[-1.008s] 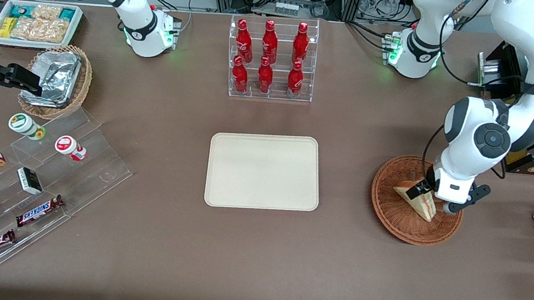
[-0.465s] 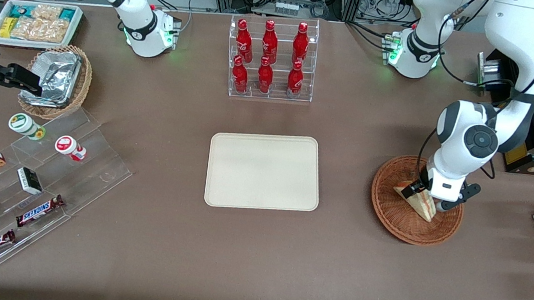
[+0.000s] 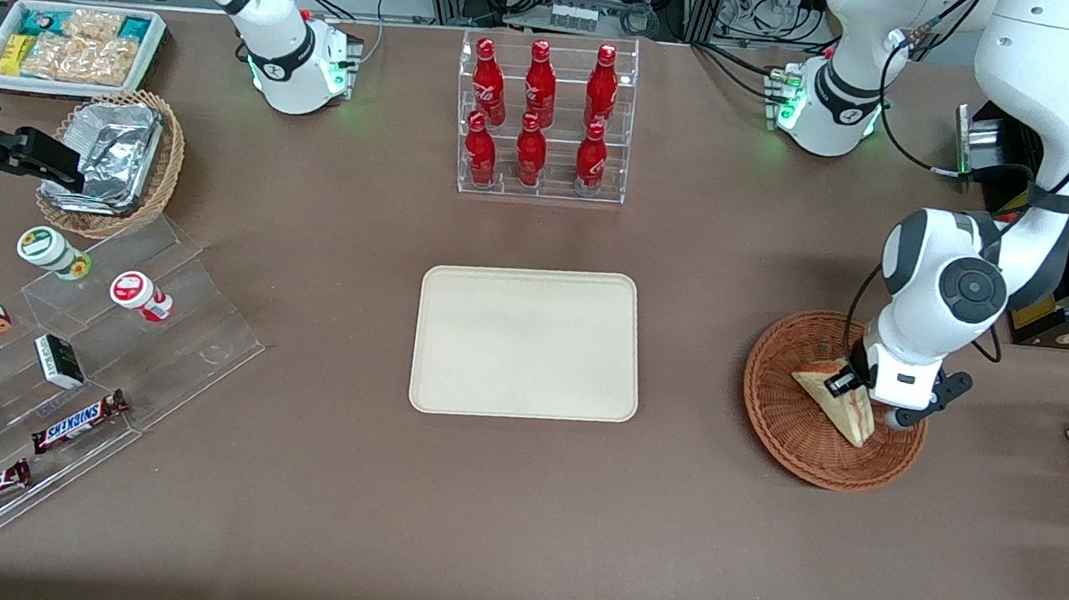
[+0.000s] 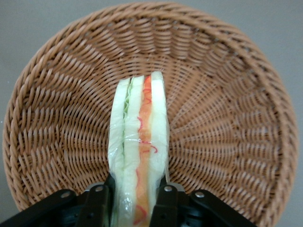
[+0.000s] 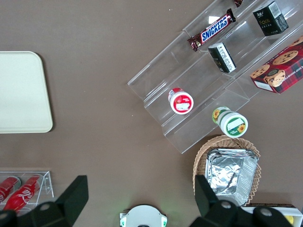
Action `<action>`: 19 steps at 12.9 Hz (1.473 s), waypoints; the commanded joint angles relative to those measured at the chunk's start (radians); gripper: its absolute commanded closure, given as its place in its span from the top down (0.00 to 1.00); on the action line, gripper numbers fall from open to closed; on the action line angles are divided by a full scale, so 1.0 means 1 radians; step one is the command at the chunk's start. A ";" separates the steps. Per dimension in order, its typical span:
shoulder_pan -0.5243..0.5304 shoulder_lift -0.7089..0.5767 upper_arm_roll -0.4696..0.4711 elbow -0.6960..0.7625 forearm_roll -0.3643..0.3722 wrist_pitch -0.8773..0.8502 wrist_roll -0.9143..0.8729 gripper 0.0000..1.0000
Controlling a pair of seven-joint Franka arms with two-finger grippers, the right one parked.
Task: Place sandwich from basket to tray
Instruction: 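Lift the sandwich and carry it with the left gripper over the cream tray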
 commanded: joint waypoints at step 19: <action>-0.679 0.463 -0.010 0.858 0.059 -0.461 -0.108 0.00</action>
